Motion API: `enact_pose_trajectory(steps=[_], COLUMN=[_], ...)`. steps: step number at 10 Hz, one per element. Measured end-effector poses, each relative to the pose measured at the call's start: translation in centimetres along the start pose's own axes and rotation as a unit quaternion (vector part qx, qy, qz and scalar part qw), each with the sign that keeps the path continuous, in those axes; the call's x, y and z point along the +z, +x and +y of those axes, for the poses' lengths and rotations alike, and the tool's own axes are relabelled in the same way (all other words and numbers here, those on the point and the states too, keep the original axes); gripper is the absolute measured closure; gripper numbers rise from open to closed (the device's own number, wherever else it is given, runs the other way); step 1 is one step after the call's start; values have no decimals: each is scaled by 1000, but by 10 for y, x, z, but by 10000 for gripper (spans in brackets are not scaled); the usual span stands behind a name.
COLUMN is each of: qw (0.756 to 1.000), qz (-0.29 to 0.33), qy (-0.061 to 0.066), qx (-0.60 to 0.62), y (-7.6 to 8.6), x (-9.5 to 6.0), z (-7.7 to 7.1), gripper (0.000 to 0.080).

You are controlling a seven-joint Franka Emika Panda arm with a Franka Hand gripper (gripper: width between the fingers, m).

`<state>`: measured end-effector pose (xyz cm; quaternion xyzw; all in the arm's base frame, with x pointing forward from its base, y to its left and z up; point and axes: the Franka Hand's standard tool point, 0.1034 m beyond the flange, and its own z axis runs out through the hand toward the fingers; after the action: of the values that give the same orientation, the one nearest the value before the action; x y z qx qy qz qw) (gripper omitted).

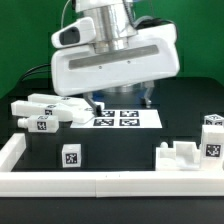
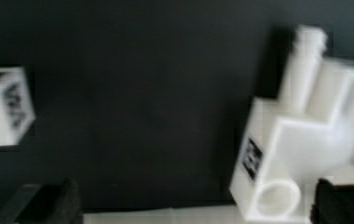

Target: Assemble chair

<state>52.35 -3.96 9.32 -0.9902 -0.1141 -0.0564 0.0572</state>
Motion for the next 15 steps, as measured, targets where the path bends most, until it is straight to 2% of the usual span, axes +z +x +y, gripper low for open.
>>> enact_pose_trajectory(steps=[1,6,7,8,10,12,14,15], qw=[998,974,963,949,925,910,913,915], qz=[1,-15,-26,-44,-62,-69,-71,-81], qy=[-7,-16,-16,-18,-27,-25,-24,-20], qx=[-68,-225,-268,-312,-374,-408,-402,-395], y=[-10,-16,-29,-51,-87,-88,-91,-100], x=[-2,0,3,5,2,3,4,10], z=[11,22,33,49,66,67,67,70], gripper=[150,150,150,150,150,150,150,150])
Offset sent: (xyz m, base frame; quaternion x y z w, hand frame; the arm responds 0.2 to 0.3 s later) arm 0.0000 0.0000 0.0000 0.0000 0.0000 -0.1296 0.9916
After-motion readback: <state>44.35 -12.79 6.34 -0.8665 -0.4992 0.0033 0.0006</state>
